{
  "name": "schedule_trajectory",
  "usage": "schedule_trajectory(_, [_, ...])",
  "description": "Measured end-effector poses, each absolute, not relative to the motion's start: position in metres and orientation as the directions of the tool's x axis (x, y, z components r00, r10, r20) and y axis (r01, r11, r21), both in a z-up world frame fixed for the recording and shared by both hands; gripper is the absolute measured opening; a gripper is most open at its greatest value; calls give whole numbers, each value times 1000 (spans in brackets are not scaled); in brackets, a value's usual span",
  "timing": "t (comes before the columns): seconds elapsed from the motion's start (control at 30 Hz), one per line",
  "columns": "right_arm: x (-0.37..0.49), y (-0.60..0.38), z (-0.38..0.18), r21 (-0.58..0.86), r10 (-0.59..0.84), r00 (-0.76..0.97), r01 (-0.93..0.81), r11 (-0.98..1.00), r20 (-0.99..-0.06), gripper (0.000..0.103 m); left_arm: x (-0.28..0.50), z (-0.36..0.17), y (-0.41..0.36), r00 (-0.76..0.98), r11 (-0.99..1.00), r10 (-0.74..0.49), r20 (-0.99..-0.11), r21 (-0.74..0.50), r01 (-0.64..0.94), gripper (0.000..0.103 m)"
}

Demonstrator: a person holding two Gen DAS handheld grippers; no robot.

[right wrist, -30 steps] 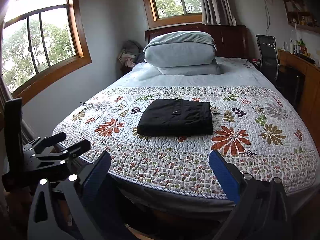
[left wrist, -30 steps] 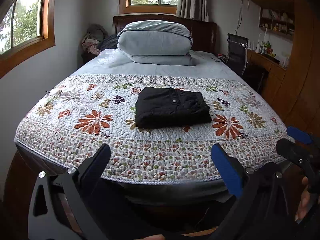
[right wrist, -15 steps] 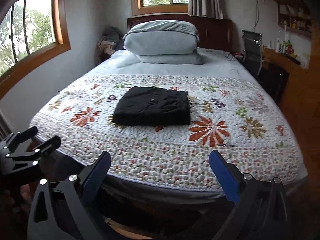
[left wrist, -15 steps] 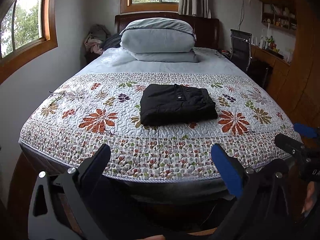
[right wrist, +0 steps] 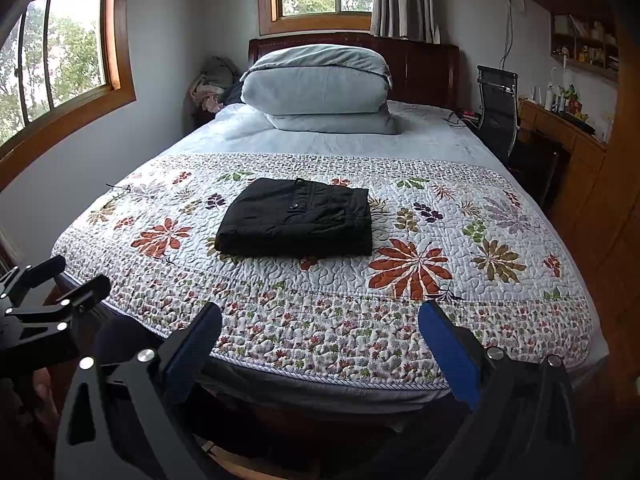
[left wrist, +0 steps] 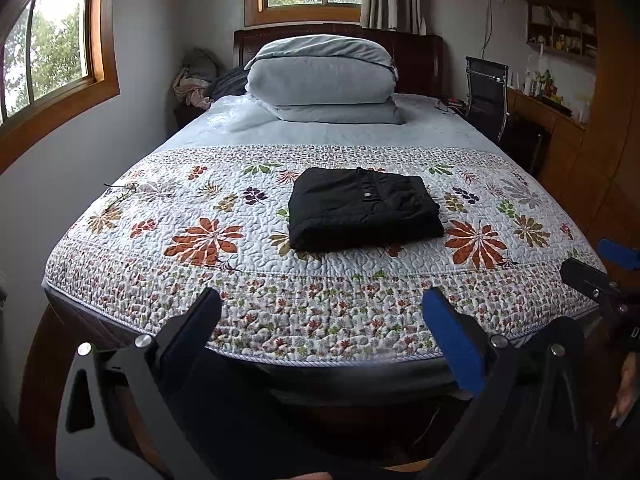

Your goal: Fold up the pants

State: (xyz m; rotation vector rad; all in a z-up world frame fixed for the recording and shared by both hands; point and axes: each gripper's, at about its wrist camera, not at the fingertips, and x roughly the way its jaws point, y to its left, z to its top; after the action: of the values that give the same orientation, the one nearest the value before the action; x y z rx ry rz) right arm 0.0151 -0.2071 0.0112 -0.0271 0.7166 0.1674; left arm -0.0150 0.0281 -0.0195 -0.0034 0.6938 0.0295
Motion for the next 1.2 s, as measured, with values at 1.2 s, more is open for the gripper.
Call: schedule_trajectory(1.2, [13, -193, 13, 16, 160, 742, -198, 980, -650, 99, -15, -18, 34, 767, 999, 6, -642, -28, -32, 100])
